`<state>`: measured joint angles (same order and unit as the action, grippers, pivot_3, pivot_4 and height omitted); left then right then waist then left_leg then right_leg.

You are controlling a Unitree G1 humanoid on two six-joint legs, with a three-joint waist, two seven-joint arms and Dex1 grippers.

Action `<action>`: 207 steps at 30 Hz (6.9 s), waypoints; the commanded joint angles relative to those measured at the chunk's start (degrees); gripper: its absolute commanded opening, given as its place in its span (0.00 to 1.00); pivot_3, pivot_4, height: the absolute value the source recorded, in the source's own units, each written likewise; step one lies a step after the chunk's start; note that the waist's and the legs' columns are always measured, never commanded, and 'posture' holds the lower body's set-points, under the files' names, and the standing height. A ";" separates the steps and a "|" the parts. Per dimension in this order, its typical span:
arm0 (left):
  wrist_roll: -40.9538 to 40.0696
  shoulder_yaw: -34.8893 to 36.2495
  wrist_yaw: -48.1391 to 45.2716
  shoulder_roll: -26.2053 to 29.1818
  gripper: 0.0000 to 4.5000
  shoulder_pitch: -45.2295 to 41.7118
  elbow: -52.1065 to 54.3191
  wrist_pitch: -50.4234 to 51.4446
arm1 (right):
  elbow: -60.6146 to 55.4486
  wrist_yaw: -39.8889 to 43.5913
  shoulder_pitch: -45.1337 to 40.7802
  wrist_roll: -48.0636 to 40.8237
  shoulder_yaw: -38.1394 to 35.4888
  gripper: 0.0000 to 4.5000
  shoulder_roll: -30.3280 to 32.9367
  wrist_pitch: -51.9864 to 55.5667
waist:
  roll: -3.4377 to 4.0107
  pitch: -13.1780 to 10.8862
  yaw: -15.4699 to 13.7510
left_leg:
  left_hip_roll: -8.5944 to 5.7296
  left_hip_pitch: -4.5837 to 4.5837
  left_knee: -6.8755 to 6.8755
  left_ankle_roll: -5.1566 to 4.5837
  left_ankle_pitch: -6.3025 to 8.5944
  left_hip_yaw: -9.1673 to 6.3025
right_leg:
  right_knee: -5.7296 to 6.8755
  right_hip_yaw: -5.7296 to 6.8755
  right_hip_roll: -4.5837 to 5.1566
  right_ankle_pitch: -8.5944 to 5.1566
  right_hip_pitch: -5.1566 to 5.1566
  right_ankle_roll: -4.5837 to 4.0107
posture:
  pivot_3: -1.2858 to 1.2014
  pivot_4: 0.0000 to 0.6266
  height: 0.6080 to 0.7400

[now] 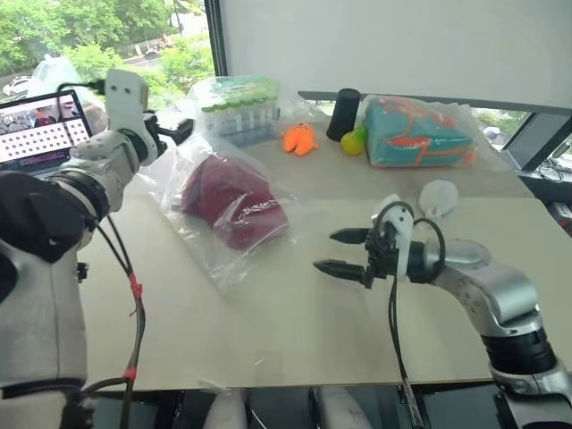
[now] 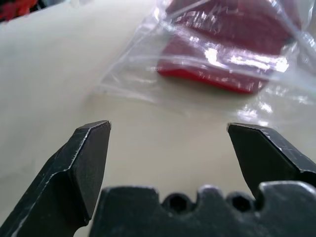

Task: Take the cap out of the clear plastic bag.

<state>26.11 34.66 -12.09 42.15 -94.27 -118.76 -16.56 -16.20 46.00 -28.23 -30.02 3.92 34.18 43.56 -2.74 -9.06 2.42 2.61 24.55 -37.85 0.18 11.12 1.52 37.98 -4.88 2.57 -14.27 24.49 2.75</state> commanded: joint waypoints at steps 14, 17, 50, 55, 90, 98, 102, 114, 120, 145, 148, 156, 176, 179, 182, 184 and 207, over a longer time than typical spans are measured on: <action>-22.35 -8.65 8.75 -15.47 0.99 21.27 46.40 14.79 | 16.90 -11.81 -10.76 11.46 -1.92 1.00 -8.91 -10.09 | 0.01 0.00 -1.19 | 0.02 0.73 0.02 0.10 -0.06 0.02 | 0.14 0.03 -0.03 0.32 0.71 -0.51 | 0.52 0.24 1.00; -24.45 -9.48 8.77 -15.35 0.99 22.24 49.35 16.63 | 16.57 -11.84 -10.18 11.47 -2.76 1.00 -8.40 -10.19 | 0.00 0.00 -1.39 | 0.01 0.73 0.01 0.11 -0.07 0.02 | 0.06 0.04 -0.03 0.32 0.69 -0.51 | 0.52 0.24 1.00; -41.58 -40.68 -28.55 9.28 0.99 77.15 148.22 55.04 | 13.03 -5.61 -5.81 10.07 -4.06 1.00 -5.42 -8.90 | 0.28 -0.10 0.76 | 0.17 -0.98 0.25 0.28 -0.21 0.15 | -0.20 -0.27 -0.24 -0.09 -0.79 -0.56 | 0.52 0.24 1.00; -35.55 -44.97 -25.48 6.42 0.99 75.82 145.70 53.57 | 10.75 -3.27 -4.63 8.46 -3.50 1.00 -4.69 -7.60 | 0.27 -0.10 0.37 | 0.15 -0.49 0.60 0.27 -0.21 0.21 | -0.28 -0.35 -0.25 0.07 -0.17 -0.82 | 0.52 0.24 1.00; -36.56 -31.22 -27.94 1.26 0.01 68.60 141.00 52.75 | -0.65 1.71 -3.43 6.30 4.14 1.00 -6.33 -3.61 | 0.26 -0.11 0.11 | 0.15 -0.48 0.65 0.27 -0.21 0.19 | -0.35 -0.30 -0.24 0.07 -0.17 -0.79 | 0.52 0.24 1.00; -42.28 -25.42 -27.69 0.87 0.01 63.10 136.96 55.27 | -0.48 -6.97 -8.22 14.00 11.83 1.00 -14.34 -7.80 | 0.25 -0.11 0.19 | 0.15 -0.47 0.65 0.27 -0.22 0.16 | -0.35 -0.27 -0.25 -0.05 -0.17 -0.58 | 0.52 0.24 1.00; -42.97 -25.72 -26.93 0.45 0.01 62.56 136.55 55.52 | 4.39 -12.44 -10.01 23.52 17.82 1.00 -18.05 -16.24 | 0.24 -0.11 0.17 | 0.15 -0.46 0.65 0.28 -0.22 0.16 | -0.35 -0.25 -0.25 0.07 -0.16 -0.79 | 0.52 0.24 1.00; -44.04 -27.17 -26.85 0.38 0.01 63.30 137.96 55.92 | 13.92 -13.55 -12.17 32.73 19.81 1.00 -20.54 -31.84 | 0.24 -0.12 0.16 | 0.16 -0.39 0.65 0.28 -0.22 0.13 | -0.35 -0.20 -0.24 0.08 -0.10 -0.81 | 0.52 0.24 1.00; -42.36 -28.95 -27.11 1.44 0.01 65.40 138.83 54.06 | 15.82 -11.45 -12.41 30.03 16.67 1.00 -20.77 -30.52 | 0.24 -0.12 0.24 | 0.16 -0.40 0.67 0.28 -0.22 0.13 | -0.35 -0.21 -0.24 0.08 -0.10 -0.82 | 0.52 0.24 1.00; -44.74 -30.00 -25.43 -0.18 0.01 65.47 141.79 55.26 | 35.85 -31.06 -16.79 60.94 27.54 1.00 -21.19 -51.29 | 0.23 -0.12 0.53 | 0.16 -0.39 0.76 0.29 -0.22 0.13 | -0.37 -0.22 -0.24 0.09 -0.04 -0.84 | 0.52 0.24 1.00; -44.46 -30.09 -25.32 -0.14 0.01 65.84 141.63 55.01 | 36.25 -31.86 -17.22 61.36 26.48 1.00 -21.53 -51.72 | 0.23 -0.12 0.47 | 0.16 -0.38 0.76 0.29 -0.22 0.13 | -0.39 -0.22 -0.24 0.09 -0.05 -0.84 | 0.52 0.24 1.00; -44.27 -30.47 -24.79 -0.64 0.01 66.38 141.64 54.85 | 30.78 -18.60 -13.39 54.72 26.71 1.00 -20.06 -51.98 | 0.23 -0.12 0.48 | 0.15 -0.39 0.76 0.29 -0.22 0.12 | -0.39 -0.21 -0.23 0.09 -0.08 -0.84 | 0.52 0.24 1.00; -44.34 -31.94 -24.77 -1.93 0.01 65.55 141.06 54.94 | 24.12 -18.69 -14.02 53.30 17.69 1.00 -13.58 -50.36 | 0.22 -0.13 0.36 | 0.16 -0.44 0.91 0.34 -0.25 0.12 | -0.44 -0.22 -0.25 0.09 -0.07 -0.89 | 0.52 0.24 1.00; -44.41 -31.77 -24.56 -1.85 0.01 65.52 141.04 55.40 | 25.14 -22.62 -13.35 55.85 18.36 1.00 -14.70 -51.98 | 0.22 -0.13 0.26 | 0.15 -0.41 0.90 0.34 -0.25 0.12 | -0.45 -0.22 -0.24 0.09 -0.07 -0.89 | 0.52 0.24 1.00; -44.48 -31.84 -24.55 -1.78 0.01 65.56 141.00 55.63 | 24.97 -25.61 -12.17 56.79 16.87 1.00 -14.77 -52.47 | 0.22 -0.13 0.21 | 0.15 -0.42 0.90 0.34 -0.25 0.12 | -0.44 -0.21 -0.24 0.09 -0.08 -0.89 | 0.52 0.24 1.00; -44.51 -31.82 -24.56 -1.75 0.01 65.62 140.94 55.60 | 24.49 -26.33 -11.85 56.86 16.28 1.00 -14.66 -52.51 | 0.22 -0.13 0.14 | 0.15 -0.42 0.90 0.34 -0.25 0.12 | -0.44 -0.20 -0.23 0.09 -0.10 -0.89 | 0.52 0.24 1.00; -44.64 -32.71 -24.90 -2.45 0.00 64.62 140.29 56.14 | 10.74 -19.52 -3.23 52.12 17.05 0.40 -13.97 -54.74 | 0.21 -0.14 0.22 | 0.15 -0.52 0.89 0.36 -0.27 0.11 | -0.41 -0.21 -0.24 0.08 -0.16 -0.88 | 0.52 0.24 1.00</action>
<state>-18.33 1.13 -37.08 39.37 -28.36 20.30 39.87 -5.05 26.43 -31.17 21.84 20.75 20.64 -9.82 -2.53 -9.19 2.65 2.75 24.03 -36.96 0.54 10.85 1.63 37.57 -5.10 2.33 -14.19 24.33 1.87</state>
